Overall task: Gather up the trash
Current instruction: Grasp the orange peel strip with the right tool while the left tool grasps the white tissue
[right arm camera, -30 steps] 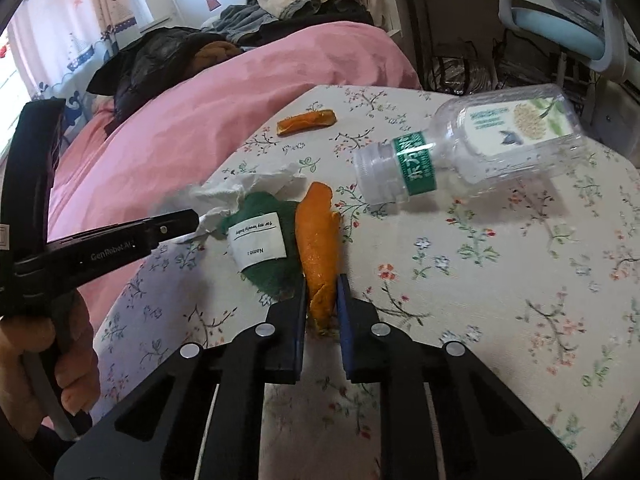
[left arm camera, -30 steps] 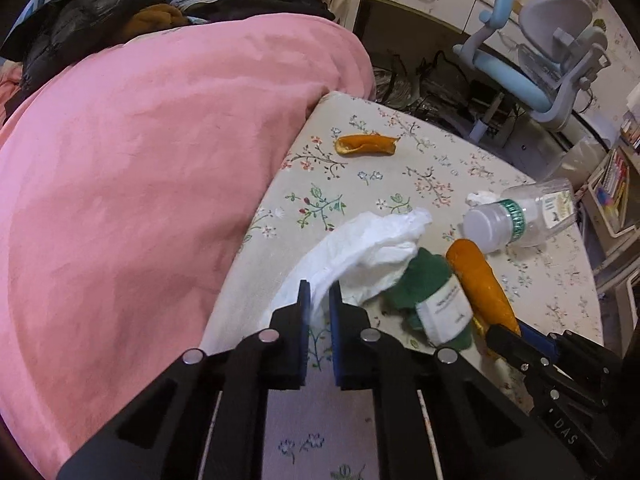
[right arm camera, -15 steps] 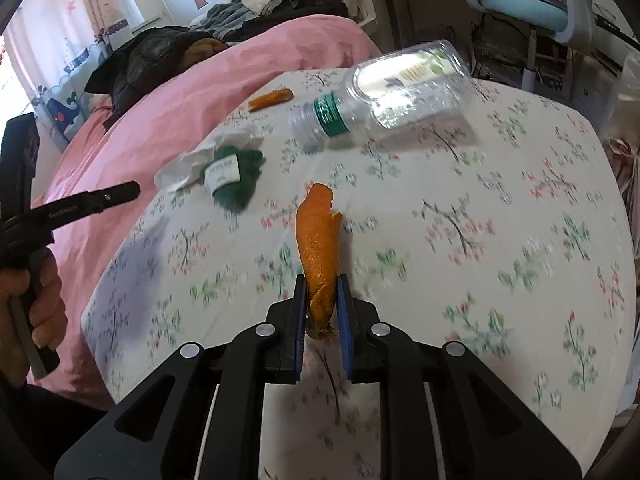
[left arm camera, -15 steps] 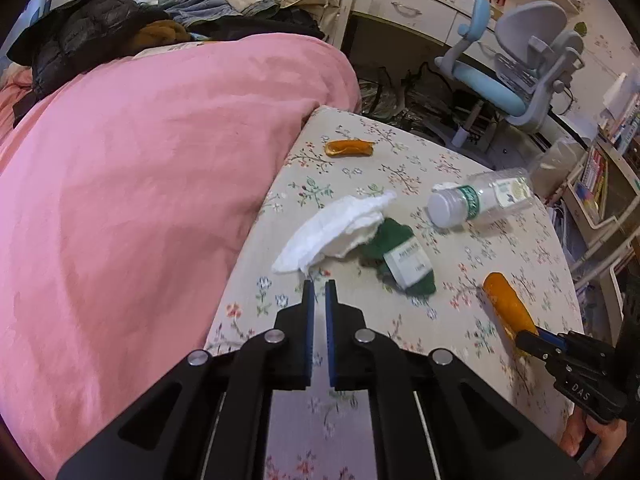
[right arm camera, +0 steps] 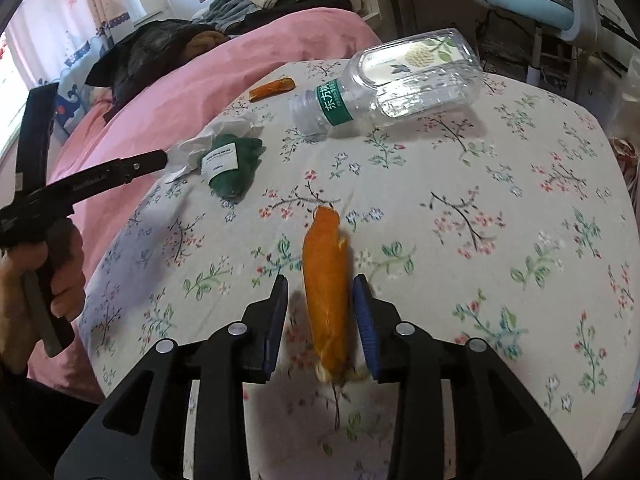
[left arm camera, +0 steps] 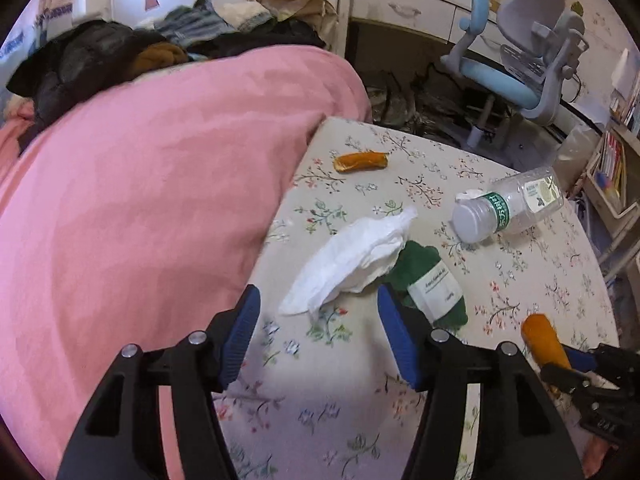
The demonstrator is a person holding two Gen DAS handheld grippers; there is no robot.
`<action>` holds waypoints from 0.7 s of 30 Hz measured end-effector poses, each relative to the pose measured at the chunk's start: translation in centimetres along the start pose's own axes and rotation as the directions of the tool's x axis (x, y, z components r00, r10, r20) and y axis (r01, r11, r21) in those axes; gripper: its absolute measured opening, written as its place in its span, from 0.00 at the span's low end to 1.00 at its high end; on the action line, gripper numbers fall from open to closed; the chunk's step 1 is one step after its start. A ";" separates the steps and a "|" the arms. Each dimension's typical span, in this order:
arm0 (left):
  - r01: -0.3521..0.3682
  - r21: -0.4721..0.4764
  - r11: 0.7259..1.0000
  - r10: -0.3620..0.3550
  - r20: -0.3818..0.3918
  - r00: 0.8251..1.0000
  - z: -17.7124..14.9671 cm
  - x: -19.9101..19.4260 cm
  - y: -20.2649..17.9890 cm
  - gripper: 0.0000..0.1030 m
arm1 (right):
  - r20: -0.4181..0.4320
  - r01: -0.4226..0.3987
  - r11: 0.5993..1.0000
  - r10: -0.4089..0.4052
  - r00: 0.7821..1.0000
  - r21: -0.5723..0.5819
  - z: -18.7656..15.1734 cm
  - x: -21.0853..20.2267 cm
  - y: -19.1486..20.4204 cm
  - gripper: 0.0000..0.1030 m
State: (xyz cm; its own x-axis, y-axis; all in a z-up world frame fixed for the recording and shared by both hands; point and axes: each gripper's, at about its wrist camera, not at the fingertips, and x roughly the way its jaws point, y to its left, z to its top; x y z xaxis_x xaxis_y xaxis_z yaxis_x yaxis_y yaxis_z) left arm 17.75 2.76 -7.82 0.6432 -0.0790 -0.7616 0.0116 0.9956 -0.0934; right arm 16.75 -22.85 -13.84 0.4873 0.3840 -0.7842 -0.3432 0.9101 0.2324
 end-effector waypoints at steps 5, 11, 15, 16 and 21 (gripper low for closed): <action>0.006 0.000 1.000 -0.006 0.005 1.000 0.9 1.1 0.1 0.57 | 0.004 0.000 1.000 0.000 1.000 -0.009 1.0 0.8 0.1 0.32; 0.028 0.042 0.999 -0.027 -0.037 0.999 1.2 2.5 -0.7 0.40 | -0.003 0.012 0.998 -0.012 1.000 -0.055 1.5 1.3 0.4 0.32; 0.047 0.036 0.998 -0.045 -0.059 0.997 1.1 3.0 -0.8 0.06 | -0.012 0.022 0.994 -0.023 1.000 -0.103 1.5 1.4 1.0 0.30; 0.053 0.034 0.998 -0.051 -0.055 0.997 1.1 2.8 -0.8 0.03 | -0.013 0.021 0.994 -0.022 1.000 -0.108 1.5 1.5 1.1 0.27; 0.104 -0.010 0.994 -0.104 -0.003 0.995 1.5 1.2 -0.5 0.01 | -0.007 0.010 0.993 -0.011 1.000 -0.114 1.4 1.2 1.4 0.17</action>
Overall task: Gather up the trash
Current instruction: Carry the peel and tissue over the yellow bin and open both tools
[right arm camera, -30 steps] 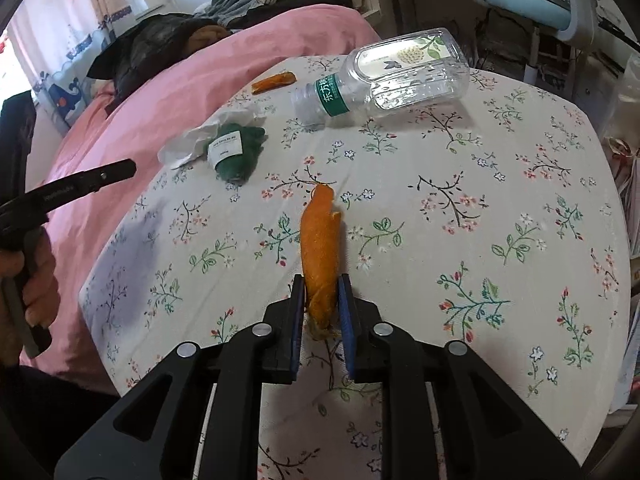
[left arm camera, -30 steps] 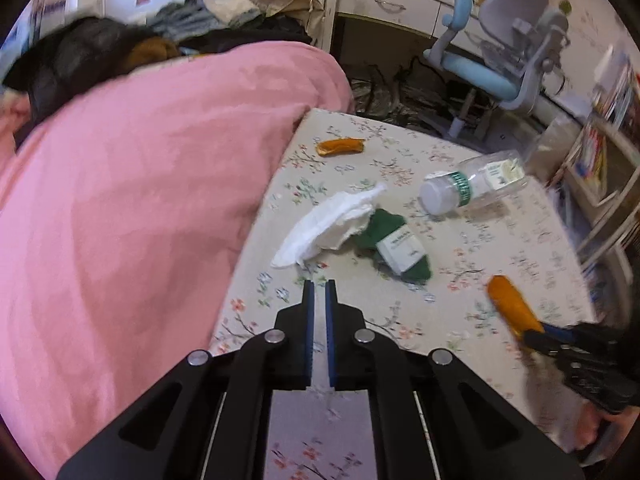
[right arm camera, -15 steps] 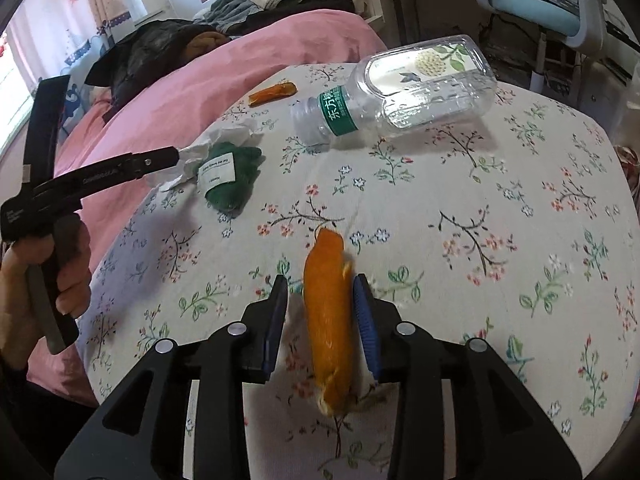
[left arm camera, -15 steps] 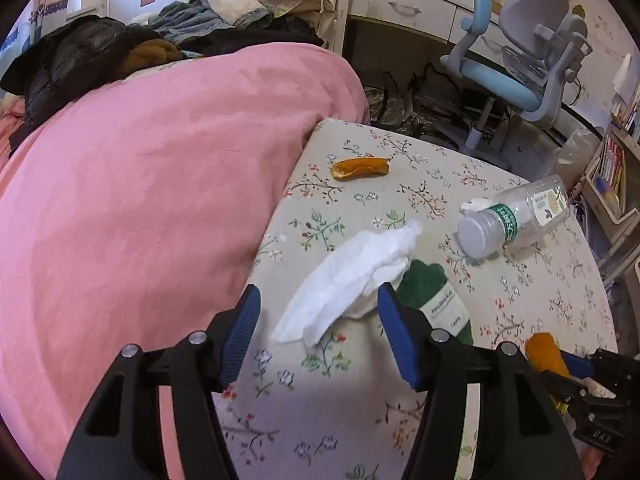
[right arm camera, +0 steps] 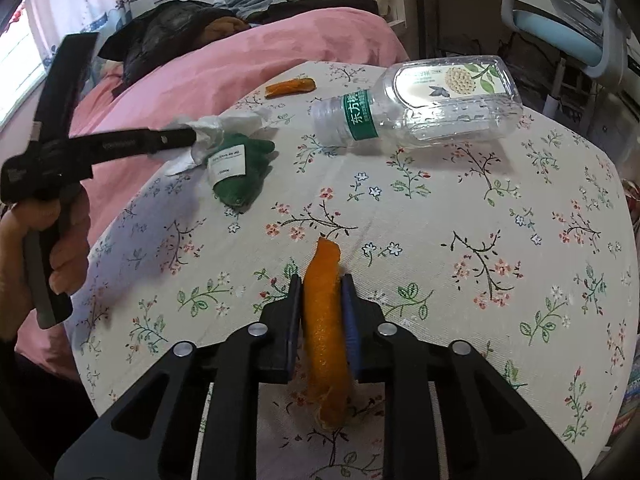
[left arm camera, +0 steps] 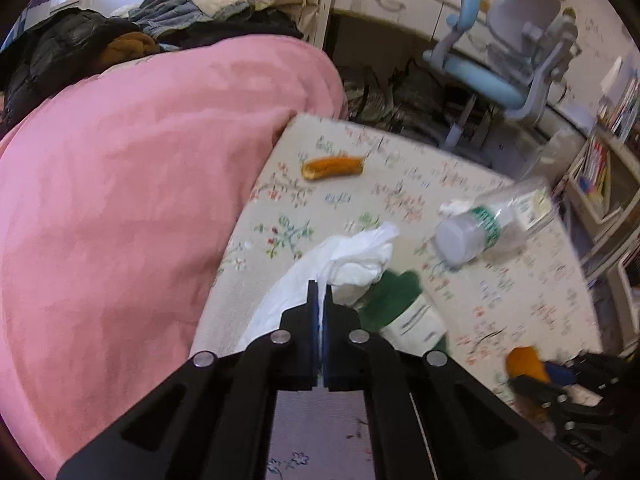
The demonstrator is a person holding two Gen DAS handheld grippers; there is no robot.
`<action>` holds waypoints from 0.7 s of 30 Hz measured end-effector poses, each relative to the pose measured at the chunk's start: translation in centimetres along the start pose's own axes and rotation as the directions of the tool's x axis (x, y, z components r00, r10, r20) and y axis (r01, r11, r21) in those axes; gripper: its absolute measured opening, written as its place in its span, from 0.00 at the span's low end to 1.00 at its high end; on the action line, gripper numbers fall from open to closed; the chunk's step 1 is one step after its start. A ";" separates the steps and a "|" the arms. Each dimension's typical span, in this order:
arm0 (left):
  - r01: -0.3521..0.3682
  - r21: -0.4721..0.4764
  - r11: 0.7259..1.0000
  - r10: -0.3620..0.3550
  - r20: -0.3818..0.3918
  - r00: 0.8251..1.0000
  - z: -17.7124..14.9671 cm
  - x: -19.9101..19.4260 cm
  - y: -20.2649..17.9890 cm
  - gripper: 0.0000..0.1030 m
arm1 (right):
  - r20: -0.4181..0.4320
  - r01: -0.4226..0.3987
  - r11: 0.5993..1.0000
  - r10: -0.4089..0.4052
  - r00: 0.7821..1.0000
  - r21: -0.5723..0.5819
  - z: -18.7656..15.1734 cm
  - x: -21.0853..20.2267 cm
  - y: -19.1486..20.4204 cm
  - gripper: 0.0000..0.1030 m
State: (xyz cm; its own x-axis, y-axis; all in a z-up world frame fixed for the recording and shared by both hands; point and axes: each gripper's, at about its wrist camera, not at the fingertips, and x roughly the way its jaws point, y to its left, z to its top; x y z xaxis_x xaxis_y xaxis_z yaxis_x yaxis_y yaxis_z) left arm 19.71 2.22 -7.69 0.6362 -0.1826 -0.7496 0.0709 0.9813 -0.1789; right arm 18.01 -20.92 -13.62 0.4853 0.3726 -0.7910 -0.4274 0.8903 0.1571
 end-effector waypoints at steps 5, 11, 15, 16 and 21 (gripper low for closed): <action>0.081 -0.056 0.995 -0.078 0.060 0.995 0.2 -3.1 0.2 0.01 | 0.030 -0.020 1.000 0.019 0.999 0.012 0.1 -1.2 0.3 0.16; 0.121 -0.039 0.992 -0.116 0.107 0.987 -1.0 -7.2 -0.9 0.01 | 0.071 -0.057 0.998 0.055 0.996 0.022 -0.2 -3.6 1.3 0.16; 0.139 -0.032 0.990 -0.134 0.129 0.983 -2.7 -9.6 -1.7 0.01 | 0.113 -0.091 0.996 0.088 0.990 0.025 -0.7 -5.8 2.4 0.16; 0.141 -0.029 0.990 -0.136 0.130 0.982 -3.3 -10.2 -1.9 0.01 | 0.121 -0.101 0.994 0.097 0.988 0.028 -1.0 -6.4 2.8 0.16; 0.140 -0.004 0.990 -0.138 0.140 0.981 -5.9 -12.6 -3.0 0.01 | 0.147 -0.144 0.989 0.139 0.979 0.029 -3.9 -9.2 4.9 0.16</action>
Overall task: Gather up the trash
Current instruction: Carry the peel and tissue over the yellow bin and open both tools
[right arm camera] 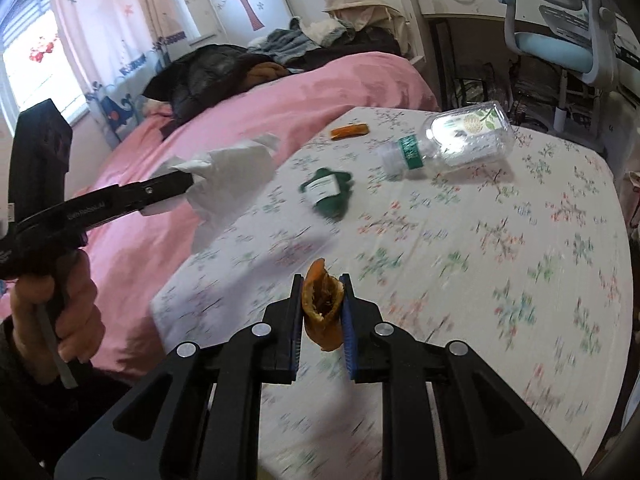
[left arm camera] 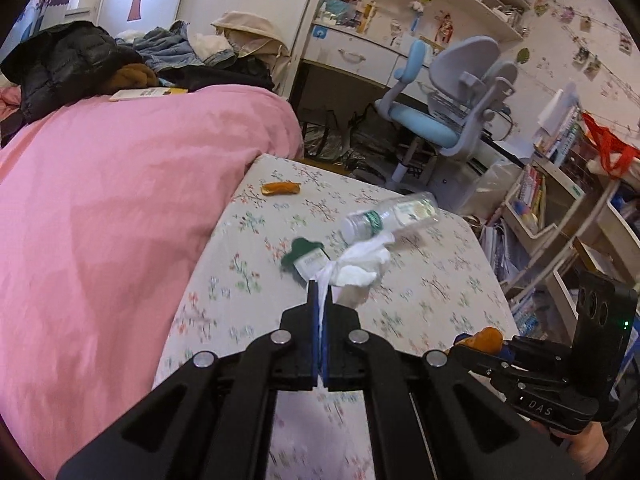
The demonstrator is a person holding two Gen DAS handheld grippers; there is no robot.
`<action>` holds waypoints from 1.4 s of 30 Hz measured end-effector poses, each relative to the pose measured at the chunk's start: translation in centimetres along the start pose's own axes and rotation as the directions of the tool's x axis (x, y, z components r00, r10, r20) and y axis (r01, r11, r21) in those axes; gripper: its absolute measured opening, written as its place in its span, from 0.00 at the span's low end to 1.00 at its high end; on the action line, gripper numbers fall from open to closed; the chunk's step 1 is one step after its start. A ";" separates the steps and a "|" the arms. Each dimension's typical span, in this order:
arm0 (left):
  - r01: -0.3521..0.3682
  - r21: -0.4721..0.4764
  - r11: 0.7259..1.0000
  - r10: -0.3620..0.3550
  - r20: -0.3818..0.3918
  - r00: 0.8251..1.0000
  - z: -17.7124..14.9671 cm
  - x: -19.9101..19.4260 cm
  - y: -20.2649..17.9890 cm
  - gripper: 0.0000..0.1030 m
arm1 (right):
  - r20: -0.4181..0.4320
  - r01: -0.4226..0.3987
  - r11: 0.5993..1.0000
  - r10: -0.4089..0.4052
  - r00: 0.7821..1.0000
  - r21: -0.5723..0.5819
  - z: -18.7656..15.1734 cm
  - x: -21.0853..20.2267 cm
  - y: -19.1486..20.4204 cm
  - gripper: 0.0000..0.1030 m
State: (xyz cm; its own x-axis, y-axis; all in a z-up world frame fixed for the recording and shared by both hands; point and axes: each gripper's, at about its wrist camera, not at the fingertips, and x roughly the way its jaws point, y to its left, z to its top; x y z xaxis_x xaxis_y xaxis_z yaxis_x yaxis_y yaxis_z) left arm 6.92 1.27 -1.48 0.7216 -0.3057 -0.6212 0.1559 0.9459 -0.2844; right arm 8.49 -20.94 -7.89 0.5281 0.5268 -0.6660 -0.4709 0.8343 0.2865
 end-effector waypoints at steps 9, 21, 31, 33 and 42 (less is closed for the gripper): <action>0.020 0.052 0.998 -0.020 -0.009 1.000 -4.0 -3.2 -2.3 0.01 | 0.023 -0.050 0.998 0.049 0.999 0.033 -5.8 -4.4 3.1 0.15; 0.032 0.119 0.992 -0.030 -0.025 0.999 -7.9 -5.5 -4.3 0.01 | -0.082 -0.157 0.986 0.161 0.984 0.046 -12.7 -6.6 7.2 0.14; 0.042 0.123 0.991 -0.040 -0.022 0.999 -9.0 -6.3 -4.7 0.01 | -0.280 -0.103 0.994 0.105 0.954 0.019 -16.8 -3.8 9.2 0.35; 0.042 0.128 0.991 -0.039 -0.022 0.999 -9.2 -6.4 -4.9 0.01 | -0.271 -0.106 0.994 0.113 0.956 0.041 -16.7 -3.9 8.9 0.36; 0.054 0.146 0.988 -0.047 -0.054 0.997 -10.6 -6.7 -5.7 0.01 | -0.196 -0.021 0.992 0.046 0.980 0.125 -16.0 -4.7 6.3 0.43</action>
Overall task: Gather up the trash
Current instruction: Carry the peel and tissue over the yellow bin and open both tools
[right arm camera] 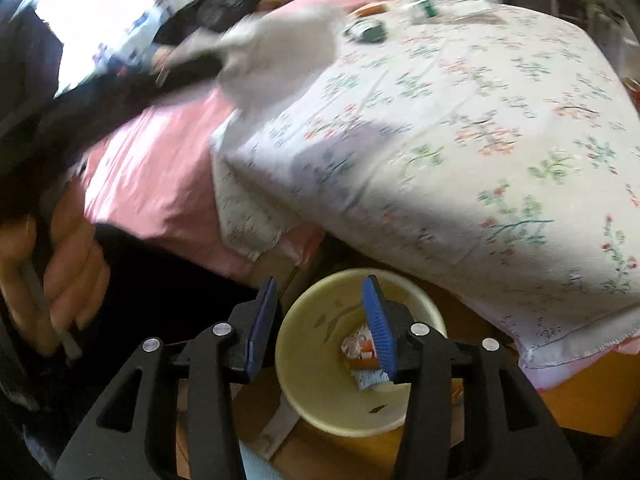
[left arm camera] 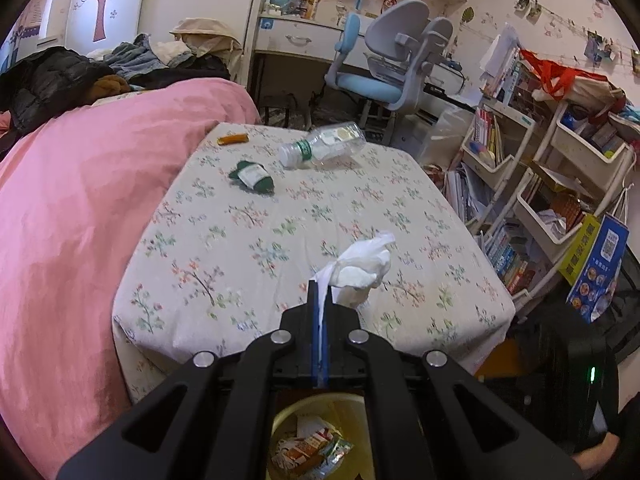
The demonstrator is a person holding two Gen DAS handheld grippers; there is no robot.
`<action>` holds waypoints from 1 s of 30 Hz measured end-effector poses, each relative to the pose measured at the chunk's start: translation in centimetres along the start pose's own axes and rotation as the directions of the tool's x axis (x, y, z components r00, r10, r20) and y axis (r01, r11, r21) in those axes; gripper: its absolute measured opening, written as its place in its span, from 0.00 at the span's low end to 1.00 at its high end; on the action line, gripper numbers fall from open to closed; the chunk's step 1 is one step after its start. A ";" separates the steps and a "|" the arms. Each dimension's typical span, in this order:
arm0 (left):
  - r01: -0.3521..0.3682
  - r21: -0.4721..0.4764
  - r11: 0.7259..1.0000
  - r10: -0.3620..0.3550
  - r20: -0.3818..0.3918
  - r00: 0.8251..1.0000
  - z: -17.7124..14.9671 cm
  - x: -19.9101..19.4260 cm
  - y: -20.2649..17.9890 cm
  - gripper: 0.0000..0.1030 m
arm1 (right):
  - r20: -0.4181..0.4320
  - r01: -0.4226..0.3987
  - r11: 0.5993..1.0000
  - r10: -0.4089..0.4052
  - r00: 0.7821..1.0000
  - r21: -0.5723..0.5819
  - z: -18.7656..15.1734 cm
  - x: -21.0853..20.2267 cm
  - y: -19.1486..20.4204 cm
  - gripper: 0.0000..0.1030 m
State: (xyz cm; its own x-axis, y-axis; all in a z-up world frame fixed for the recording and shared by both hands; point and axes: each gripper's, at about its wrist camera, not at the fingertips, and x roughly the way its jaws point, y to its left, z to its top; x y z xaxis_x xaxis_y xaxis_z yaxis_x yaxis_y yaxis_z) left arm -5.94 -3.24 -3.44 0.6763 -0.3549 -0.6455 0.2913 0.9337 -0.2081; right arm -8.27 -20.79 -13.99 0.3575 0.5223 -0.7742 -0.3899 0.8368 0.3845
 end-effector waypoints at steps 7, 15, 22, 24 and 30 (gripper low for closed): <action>0.039 0.040 0.998 -0.034 -0.126 0.991 -4.0 0.1 -2.7 0.01 | 0.147 0.051 0.988 -0.073 0.987 0.146 0.7 -3.1 -3.1 0.46; 0.056 0.075 0.996 -0.026 -0.346 0.938 -8.6 1.6 -4.7 0.02 | 0.198 0.066 0.979 -0.104 0.975 0.192 0.8 -4.3 -4.2 0.53; 0.023 0.130 0.991 0.032 -0.409 0.912 -9.8 2.6 -5.2 0.05 | 0.202 0.074 0.977 -0.114 0.973 0.198 0.7 -4.5 -4.4 0.56; 0.004 0.126 0.992 0.048 -0.402 0.914 -9.8 2.5 -5.0 0.39 | 0.200 0.075 0.976 -0.117 0.973 0.205 0.6 -4.5 -4.6 0.56; -0.023 0.151 0.988 0.078 -0.368 0.926 -9.7 2.2 -5.1 0.52 | 0.191 0.084 0.975 -0.125 0.974 0.207 0.7 -4.2 -4.6 0.57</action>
State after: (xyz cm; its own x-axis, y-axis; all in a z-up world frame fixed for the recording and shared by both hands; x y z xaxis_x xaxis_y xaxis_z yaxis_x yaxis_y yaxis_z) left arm -12.47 -8.32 -10.94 0.4001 -0.2389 -0.8848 0.3749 0.9236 -0.0799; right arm -7.36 -26.73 -12.19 0.5585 0.4355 -0.7060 -0.1743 0.8937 0.4134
